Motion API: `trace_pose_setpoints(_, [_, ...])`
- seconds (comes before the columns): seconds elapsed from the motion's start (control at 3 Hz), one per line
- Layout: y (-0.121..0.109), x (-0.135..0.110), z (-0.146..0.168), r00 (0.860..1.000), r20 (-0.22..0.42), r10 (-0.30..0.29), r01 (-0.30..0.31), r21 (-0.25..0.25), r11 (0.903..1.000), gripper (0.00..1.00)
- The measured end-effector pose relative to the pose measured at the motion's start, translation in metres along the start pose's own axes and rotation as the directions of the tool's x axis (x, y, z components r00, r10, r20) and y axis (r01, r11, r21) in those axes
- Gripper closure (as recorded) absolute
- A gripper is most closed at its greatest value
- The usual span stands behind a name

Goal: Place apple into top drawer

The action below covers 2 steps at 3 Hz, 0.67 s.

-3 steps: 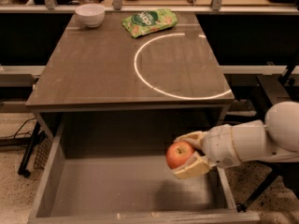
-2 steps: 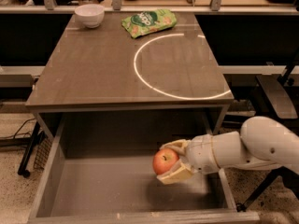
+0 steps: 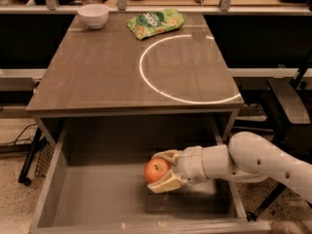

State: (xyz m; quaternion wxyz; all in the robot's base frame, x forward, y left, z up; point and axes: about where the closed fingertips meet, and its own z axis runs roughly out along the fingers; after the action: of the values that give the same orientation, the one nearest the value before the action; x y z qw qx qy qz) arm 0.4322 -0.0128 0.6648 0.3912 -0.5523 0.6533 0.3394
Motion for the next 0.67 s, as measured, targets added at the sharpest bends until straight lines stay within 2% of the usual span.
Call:
trace_pose_setpoints(0.33, [0.0,-0.003,0.031,0.999,0.049,-0.008,0.008,-0.009,0.9999,0.76])
trace_pose_setpoints(0.67, [0.003,-0.004,0.045,0.998,0.068,-0.013,0.014,-0.014,0.9998,0.53])
